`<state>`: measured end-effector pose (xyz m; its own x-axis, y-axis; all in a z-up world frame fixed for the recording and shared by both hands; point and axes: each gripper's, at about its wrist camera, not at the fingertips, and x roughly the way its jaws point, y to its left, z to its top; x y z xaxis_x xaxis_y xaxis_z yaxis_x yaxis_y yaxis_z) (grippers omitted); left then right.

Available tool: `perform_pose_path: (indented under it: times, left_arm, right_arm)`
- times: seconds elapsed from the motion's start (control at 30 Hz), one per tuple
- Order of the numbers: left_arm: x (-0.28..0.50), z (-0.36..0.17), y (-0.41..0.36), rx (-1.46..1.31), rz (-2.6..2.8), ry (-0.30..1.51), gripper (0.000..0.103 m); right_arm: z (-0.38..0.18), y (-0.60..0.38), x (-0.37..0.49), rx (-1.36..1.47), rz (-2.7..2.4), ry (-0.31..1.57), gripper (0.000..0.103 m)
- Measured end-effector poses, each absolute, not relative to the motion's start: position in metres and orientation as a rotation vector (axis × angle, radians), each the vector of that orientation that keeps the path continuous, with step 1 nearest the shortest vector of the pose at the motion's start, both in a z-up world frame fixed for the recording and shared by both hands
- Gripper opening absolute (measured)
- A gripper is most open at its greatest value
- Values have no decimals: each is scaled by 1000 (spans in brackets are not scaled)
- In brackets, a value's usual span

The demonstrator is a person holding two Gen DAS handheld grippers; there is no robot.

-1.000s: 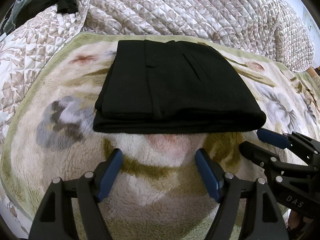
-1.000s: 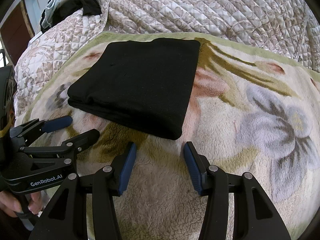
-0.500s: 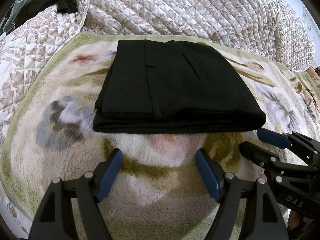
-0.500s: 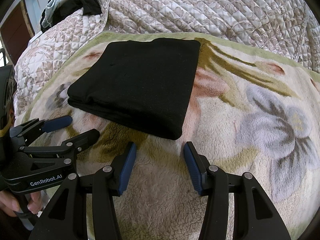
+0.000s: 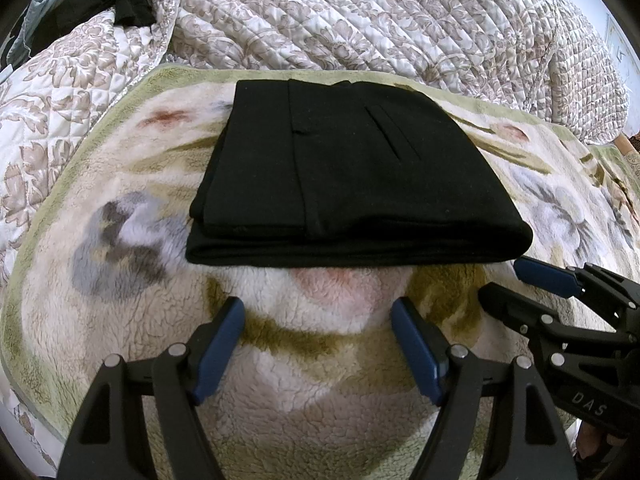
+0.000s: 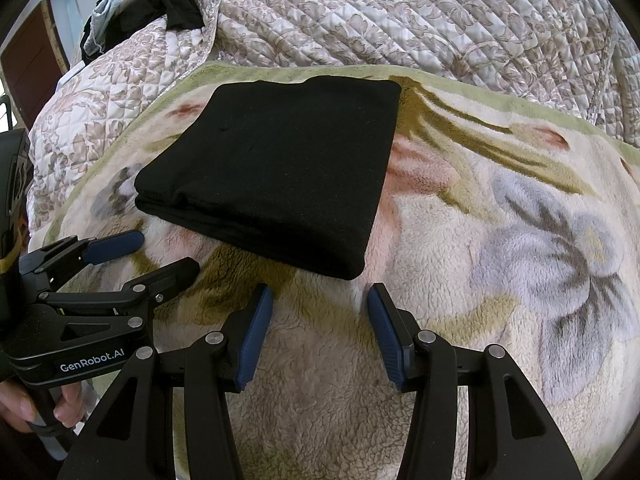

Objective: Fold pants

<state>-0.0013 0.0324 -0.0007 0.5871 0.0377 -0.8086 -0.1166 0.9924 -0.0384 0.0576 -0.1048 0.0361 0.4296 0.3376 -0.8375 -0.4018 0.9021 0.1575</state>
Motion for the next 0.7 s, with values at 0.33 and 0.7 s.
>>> perform_pose_path:
  times: [0.33, 0.7]
  left_arm:
    - [-1, -1, 32, -90, 90, 939, 78]
    - [-1, -2, 33, -93, 91, 943, 79]
  right_arm:
    - [36, -105, 58, -70, 461, 1028, 50]
    - [36, -105, 58, -70, 460, 1027, 51]
